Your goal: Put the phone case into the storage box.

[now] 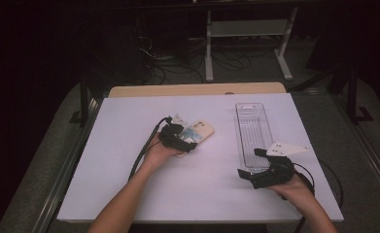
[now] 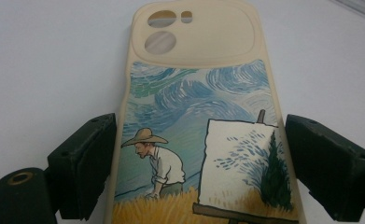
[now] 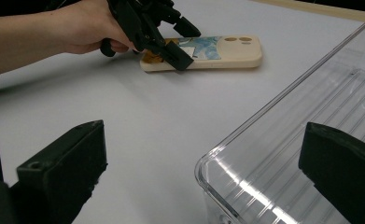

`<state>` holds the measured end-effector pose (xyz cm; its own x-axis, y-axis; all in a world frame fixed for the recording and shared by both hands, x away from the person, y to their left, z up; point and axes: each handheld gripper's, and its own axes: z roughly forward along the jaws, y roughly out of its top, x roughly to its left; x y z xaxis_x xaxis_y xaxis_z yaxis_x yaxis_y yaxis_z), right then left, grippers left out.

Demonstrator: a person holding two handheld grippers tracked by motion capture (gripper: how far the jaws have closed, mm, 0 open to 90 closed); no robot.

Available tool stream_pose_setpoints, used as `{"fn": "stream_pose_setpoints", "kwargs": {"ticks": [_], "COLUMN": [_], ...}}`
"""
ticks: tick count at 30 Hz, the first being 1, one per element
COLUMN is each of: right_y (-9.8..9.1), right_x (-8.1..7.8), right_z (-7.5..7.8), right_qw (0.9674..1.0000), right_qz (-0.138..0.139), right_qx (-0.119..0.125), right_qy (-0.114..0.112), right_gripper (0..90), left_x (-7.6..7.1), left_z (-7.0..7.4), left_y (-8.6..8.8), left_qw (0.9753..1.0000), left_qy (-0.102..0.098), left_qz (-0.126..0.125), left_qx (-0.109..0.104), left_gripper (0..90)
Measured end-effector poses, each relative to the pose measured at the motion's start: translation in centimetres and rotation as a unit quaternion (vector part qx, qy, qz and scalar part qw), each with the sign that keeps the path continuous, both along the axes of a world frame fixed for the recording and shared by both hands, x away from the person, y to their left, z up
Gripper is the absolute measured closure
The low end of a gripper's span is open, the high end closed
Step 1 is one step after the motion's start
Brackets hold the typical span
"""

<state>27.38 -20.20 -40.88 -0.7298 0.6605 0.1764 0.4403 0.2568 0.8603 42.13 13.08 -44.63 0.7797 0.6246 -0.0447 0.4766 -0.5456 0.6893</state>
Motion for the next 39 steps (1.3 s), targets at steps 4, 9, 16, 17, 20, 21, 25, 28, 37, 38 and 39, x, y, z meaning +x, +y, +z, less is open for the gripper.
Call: {"fn": "stream_pose_setpoints", "kwargs": {"ticks": [4, 9, 16, 17, 20, 21, 25, 28, 37, 38, 39], "right_y": [0.0, 0.1, 0.1, 0.1, 0.1, 0.0, 0.0, 0.0, 0.1, 0.1, 0.1], "right_x": [0.0, -0.1, -0.1, -0.1, -0.2, -0.2, -0.2, -0.3, -0.2, -0.2, -0.1], "right_z": [0.0, 0.0, 0.1, 0.1, 0.3, 0.4, 0.5, 0.7, 1.1, 1.2, 1.3], "right_qw": [1.0, 1.0, 1.0, 1.0, 1.0, 1.0, 1.0, 1.0, 1.0, 1.0, 1.0], "right_qz": [0.0, 0.004, 0.004, 0.004, 0.003, 0.003, 0.002, 0.002, 0.007, 0.008, 0.009], "right_qx": [0.003, 0.002, 0.003, 0.003, 0.005, 0.005, 0.007, 0.008, 0.005, 0.004, 0.001], "right_qy": [0.002, 0.003, 0.003, 0.001, -0.002, -0.003, -0.006, -0.006, -0.002, 0.0, 0.0], "right_gripper": [0.7, 0.7, 0.7, 0.7, 0.7, 0.7, 0.7, 0.7, 0.9, 0.9, 0.9], "left_x": [-0.2, -0.4, -1.1, -1.2, -1.4, -1.6, -2.0, -2.2, -3.1, -3.3, -3.3], "left_z": [0.5, 0.7, 1.9, 2.0, 2.5, 2.8, 3.5, 4.0, 5.3, 5.3, 5.5], "left_y": [0.3, 0.4, 0.6, 0.7, 0.9, 1.0, 1.4, 1.7, 3.0, 3.1, 3.4], "left_qw": [1.0, 0.9999, 0.9994, 0.9994, 0.9991, 0.999, 0.9985, 0.9981, 0.9966, 0.9967, 0.9964], "left_qy": [0.001, 0.006, 0.006, 0.008, 0.002, 0.008, 0.008, 0.005, 0.013, 0.011, 0.011], "left_qz": [-0.007, -0.013, -0.032, -0.034, -0.042, -0.042, -0.052, -0.06, -0.08, -0.08, -0.084], "left_qx": [0.002, -0.01, -0.008, -0.01, -0.008, -0.012, -0.014, -0.012, -0.008, -0.012, -0.004], "left_gripper": [11.7, 11.7, 11.6, 11.6, 11.6, 11.6, 11.6, 11.6, 11.5, 11.5, 11.5]}}
